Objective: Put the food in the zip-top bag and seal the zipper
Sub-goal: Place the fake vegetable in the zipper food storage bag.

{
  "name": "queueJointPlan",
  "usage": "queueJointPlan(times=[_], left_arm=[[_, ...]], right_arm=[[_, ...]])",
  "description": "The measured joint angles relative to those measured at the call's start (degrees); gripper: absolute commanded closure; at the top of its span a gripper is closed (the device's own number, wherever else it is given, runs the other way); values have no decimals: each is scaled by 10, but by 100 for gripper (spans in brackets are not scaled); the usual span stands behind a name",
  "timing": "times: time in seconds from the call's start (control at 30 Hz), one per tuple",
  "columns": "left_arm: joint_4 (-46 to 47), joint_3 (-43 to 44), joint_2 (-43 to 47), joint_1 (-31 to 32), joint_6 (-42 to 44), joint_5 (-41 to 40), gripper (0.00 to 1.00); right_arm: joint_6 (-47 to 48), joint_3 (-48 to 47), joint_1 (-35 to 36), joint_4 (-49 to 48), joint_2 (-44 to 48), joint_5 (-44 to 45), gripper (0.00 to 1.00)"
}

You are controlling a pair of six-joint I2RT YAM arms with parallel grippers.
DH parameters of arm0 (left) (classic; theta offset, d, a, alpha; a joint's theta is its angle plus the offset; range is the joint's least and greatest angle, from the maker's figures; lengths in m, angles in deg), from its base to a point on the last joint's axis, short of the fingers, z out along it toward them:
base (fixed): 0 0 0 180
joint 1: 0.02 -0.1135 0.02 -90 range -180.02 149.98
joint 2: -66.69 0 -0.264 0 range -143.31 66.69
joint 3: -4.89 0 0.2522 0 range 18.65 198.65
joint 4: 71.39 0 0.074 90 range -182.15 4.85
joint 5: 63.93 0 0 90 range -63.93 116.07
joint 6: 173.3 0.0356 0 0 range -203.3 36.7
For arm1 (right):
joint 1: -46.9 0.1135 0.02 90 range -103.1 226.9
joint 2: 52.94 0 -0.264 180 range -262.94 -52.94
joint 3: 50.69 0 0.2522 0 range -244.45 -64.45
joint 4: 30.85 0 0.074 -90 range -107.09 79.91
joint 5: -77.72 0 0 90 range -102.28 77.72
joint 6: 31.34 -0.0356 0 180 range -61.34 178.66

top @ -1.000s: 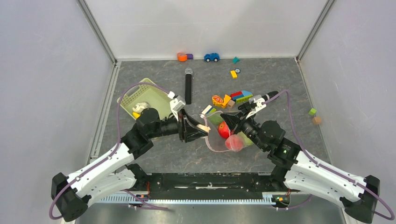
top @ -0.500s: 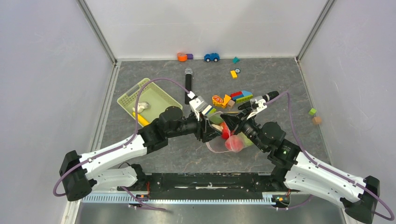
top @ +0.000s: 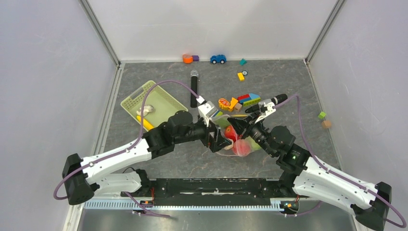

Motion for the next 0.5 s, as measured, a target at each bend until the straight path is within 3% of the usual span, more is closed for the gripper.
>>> queueJointPlan(times=[0.23, 0.5], left_arm=[[-37, 1, 71, 1, 0, -75, 0], [-184, 29, 73, -9, -30, -323, 0]], right_arm=[[5, 2, 0, 1, 7, 0, 100], [33, 6, 0, 15, 3, -15, 100]])
